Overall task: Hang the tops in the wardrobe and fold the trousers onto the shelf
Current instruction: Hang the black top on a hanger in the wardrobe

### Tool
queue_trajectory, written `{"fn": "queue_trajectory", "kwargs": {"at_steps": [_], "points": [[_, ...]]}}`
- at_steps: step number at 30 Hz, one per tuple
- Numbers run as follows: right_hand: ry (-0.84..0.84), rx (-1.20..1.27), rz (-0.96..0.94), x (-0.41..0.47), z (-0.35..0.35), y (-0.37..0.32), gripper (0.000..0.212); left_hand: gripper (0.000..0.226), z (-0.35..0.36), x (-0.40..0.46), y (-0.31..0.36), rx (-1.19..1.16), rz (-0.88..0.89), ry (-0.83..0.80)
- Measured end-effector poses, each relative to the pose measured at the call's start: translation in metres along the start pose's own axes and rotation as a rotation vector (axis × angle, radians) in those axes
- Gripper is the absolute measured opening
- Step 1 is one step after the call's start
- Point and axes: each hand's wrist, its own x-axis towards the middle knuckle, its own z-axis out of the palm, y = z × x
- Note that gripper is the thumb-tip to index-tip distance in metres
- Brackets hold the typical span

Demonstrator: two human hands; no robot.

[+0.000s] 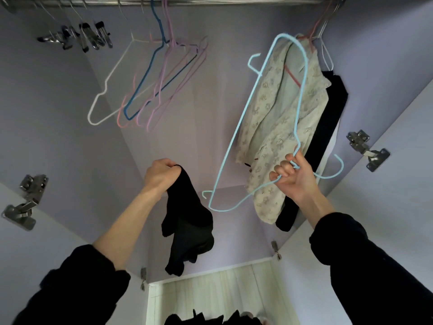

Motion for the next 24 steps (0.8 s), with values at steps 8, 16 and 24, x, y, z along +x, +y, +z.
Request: {"fn": "queue_trajectory", "kwargs": {"at_steps": [8,16,24], "points": [[-0.103,0.096,0.006,0.002,0.015,0.01,0.042,0.008,-0.001,-0.004,-0.006,-0.06,-0.04,-0.092],[-0.106,-0.043,0.049,0.01,0.039,0.037,0.046,0.02,-0.027,-0.027,0.028,-0.369,0.039,-0.328],[-0.168,-0.324,0.01,0.011,0.075,0.051,0.028,0.02,-0.06,-0.023,0.038,-0.503,0.071,-0.265]]}}
